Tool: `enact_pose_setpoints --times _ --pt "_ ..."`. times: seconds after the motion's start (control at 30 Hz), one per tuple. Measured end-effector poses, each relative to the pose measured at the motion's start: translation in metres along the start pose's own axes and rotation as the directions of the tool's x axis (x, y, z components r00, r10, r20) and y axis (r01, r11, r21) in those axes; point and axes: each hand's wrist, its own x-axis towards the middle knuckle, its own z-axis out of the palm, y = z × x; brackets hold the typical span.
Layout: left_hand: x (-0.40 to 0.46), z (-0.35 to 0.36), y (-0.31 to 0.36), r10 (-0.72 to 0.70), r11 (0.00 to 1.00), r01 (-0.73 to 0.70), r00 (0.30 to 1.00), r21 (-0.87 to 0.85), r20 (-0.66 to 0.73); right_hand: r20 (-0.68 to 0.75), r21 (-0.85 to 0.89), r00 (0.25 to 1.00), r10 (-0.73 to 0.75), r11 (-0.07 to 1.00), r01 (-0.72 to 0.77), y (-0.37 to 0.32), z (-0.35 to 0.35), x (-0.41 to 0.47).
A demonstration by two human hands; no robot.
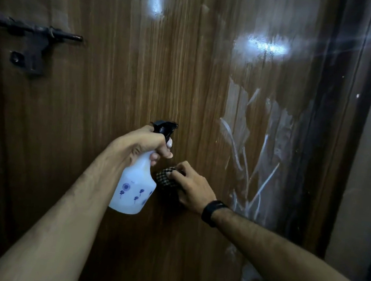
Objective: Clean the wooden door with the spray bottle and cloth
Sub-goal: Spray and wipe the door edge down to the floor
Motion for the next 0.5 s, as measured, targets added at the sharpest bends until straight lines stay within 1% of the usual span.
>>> enact_pose_setpoints --times 0.07,0.13,0.2,0.3,0.37,0.4,0.5 --pt "0.006 0.010 -0.001 0.004 1.000 -0.003 1.000 -0.011 0.031 -0.067 0.029 0.996 0.061 0.998 -0.059 0.007 -0.016 -0.012" --pt "0.013 0.021 -0.001 0.013 1.000 -0.013 0.998 0.000 0.056 -0.177 0.060 0.968 0.178 0.984 -0.170 0.020 -0.039 -0.024" --pt "0.020 0.034 -0.001 0.017 1.000 -0.019 0.995 0.016 0.096 -0.280 0.089 0.910 0.306 0.952 -0.292 0.039 -0.065 -0.031" --pt "0.030 0.058 -0.001 0.026 0.999 -0.031 0.992 0.041 0.123 -0.410 0.132 0.792 0.452 0.889 -0.439 0.068 -0.104 -0.037" --pt "0.038 0.072 0.001 0.035 0.998 -0.041 0.992 0.045 0.121 -0.453 0.108 0.729 0.513 0.844 -0.526 0.083 -0.121 -0.038" --pt "0.041 0.079 0.002 0.044 0.998 -0.048 0.992 0.034 0.120 -0.461 0.096 0.710 0.533 0.825 -0.557 0.090 -0.127 -0.039" --pt "0.049 0.095 0.008 0.066 0.998 -0.066 0.992 -0.005 0.104 -0.488 0.082 0.681 0.547 0.805 -0.587 0.103 -0.139 -0.037"
